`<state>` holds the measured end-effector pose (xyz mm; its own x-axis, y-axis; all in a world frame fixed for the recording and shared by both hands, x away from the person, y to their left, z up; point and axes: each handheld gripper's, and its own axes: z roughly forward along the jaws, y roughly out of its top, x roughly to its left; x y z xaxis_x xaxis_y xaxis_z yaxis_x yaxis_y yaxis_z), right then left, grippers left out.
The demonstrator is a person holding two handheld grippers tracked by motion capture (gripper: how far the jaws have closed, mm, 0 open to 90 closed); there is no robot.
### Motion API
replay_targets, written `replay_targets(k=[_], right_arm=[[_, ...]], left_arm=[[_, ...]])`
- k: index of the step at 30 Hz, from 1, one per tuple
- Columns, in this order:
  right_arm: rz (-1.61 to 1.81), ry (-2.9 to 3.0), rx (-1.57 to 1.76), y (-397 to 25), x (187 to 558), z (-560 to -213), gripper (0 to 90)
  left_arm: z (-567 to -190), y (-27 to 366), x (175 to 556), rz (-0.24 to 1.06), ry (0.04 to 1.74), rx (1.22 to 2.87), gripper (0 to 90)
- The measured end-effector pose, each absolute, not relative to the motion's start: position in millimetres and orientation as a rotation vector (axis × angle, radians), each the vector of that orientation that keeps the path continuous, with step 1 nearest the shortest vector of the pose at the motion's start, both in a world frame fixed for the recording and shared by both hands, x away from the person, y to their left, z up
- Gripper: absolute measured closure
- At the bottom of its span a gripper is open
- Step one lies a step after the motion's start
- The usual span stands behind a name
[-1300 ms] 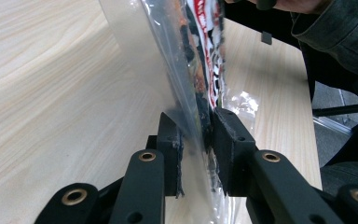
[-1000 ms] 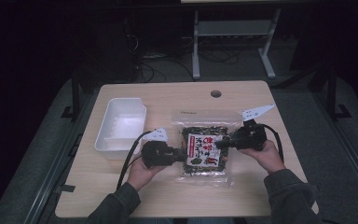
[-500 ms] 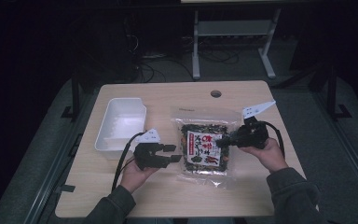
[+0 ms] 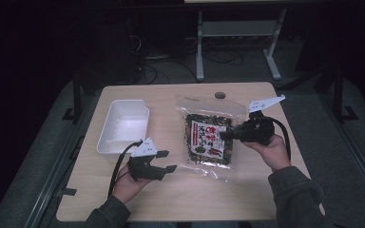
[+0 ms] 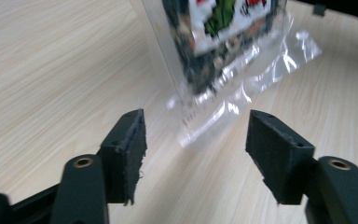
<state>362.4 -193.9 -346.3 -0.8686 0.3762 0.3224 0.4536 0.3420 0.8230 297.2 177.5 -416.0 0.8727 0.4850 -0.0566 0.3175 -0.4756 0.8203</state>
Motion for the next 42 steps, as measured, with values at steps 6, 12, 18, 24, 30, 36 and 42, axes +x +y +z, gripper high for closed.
replay_targets(k=[6,12,18,24,30,36,42], right_arm=[[-1.582,-2.539,-0.85,-186,367,-341,75.2],[-1.591,-2.561,-0.912,-178,371,-333,75.2],[-1.609,-2.586,-0.975,-168,376,-324,75.2],[-1.625,-2.599,-1.004,-151,384,-318,75.2],[-1.663,-2.604,-1.059,-138,392,-313,75.3],[-1.687,-2.614,-1.101,-122,401,-306,75.2],[-1.705,-2.623,-1.107,-102,409,-300,75.3]], left_arm=[[-420,184,293,0.24,0.583,2.116,32.9],[-423,186,287,0.251,0.581,2.129,29.8],[-424,190,284,0.263,0.585,2.131,28.1],[-424,193,282,0.283,0.579,2.144,27.3],[-427,195,281,0.283,0.579,2.156,26.3],[-426,198,278,0.293,0.573,2.17,25.7],[-427,200,277,0.291,0.574,2.182,24.4]])
